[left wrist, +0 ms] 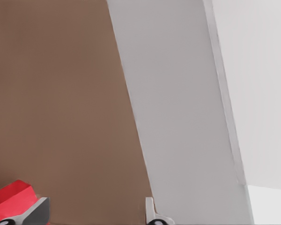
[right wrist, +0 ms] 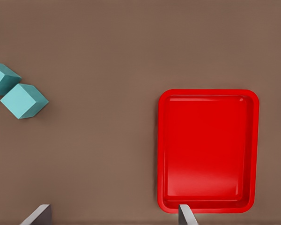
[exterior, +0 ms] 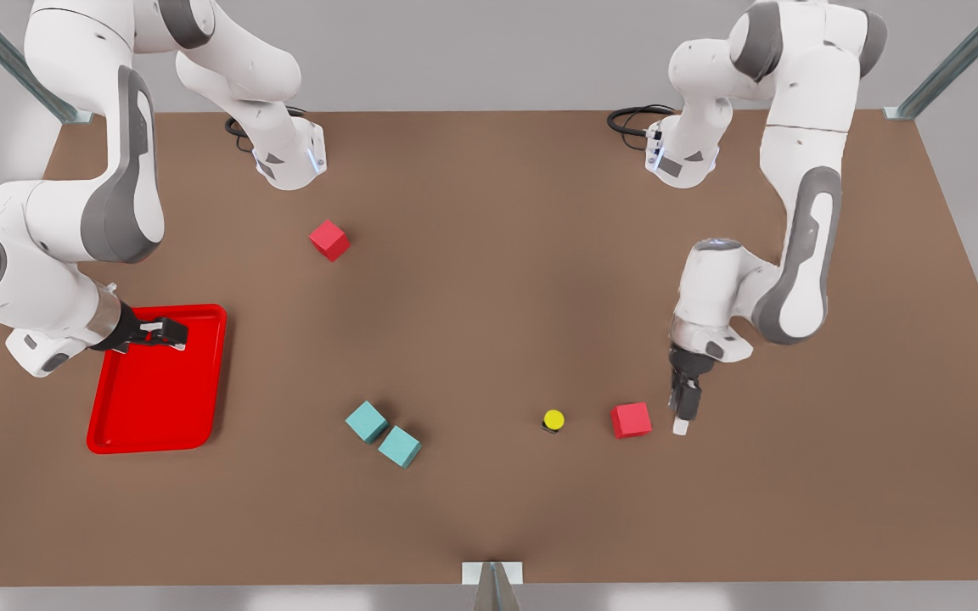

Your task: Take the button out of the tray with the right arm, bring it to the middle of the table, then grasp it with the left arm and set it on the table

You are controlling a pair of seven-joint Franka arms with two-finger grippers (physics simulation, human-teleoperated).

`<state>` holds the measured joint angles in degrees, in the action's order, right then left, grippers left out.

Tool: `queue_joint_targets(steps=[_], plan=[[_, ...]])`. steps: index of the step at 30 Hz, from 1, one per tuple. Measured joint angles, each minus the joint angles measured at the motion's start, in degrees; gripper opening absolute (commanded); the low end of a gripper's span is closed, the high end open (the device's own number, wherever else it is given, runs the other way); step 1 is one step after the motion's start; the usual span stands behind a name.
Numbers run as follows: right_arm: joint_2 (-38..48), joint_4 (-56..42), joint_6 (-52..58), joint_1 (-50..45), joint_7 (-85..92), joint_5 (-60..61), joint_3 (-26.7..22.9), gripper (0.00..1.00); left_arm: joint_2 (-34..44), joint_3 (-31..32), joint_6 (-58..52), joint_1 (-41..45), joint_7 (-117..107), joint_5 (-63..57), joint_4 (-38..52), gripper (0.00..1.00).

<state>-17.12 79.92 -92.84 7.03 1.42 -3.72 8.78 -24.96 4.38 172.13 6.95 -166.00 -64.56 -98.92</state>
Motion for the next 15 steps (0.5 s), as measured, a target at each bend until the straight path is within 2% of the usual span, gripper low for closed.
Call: queue_joint_targets(steps=[1,2,4,6,8,10,13,15], plan=[[0.00,0.00,0.00,0.00,0.00,0.00,0.00,1.00,0.07,1.69,-9.80,0.19,0.00,15.94,10.38,1.00],[0.00,0.00,0.00,0.01,0.00,0.00,0.01,1.00,3.02,-0.08,-18.18,-0.03,0.00,27.89,13.03,1.00],[0.00,0.00,0.00,0.00,-0.01,-0.01,0.01,1.00,5.14,-5.38,-30.60,-1.94,0.00,47.12,12.29,1.00],[0.00,0.00,0.00,0.00,-0.01,-0.01,0.00,1.00,5.83,-4.57,-40.04,-2.61,0.00,59.21,13.20,1.00],[0.00,0.00,0.03,0.00,-0.01,-0.01,0.00,1.00,5.29,-1.25,-49.67,-1.79,0.00,62.52,19.42,1.00],[0.00,0.00,0.09,-0.03,0.00,-0.04,0.00,1.00,6.77,-0.31,-57.77,-1.77,0.00,62.14,21.22,1.00],[0.03,0.09,0.48,-0.10,0.02,-0.23,0.00,1.00,13.16,-0.40,-65.83,-1.58,0.00,61.07,15.91,1.00],[0.05,0.09,0.74,-0.07,0.03,-0.32,0.01,1.00,14.71,-1.00,-69.27,-1.65,0.00,60.64,13.61,1.00]])
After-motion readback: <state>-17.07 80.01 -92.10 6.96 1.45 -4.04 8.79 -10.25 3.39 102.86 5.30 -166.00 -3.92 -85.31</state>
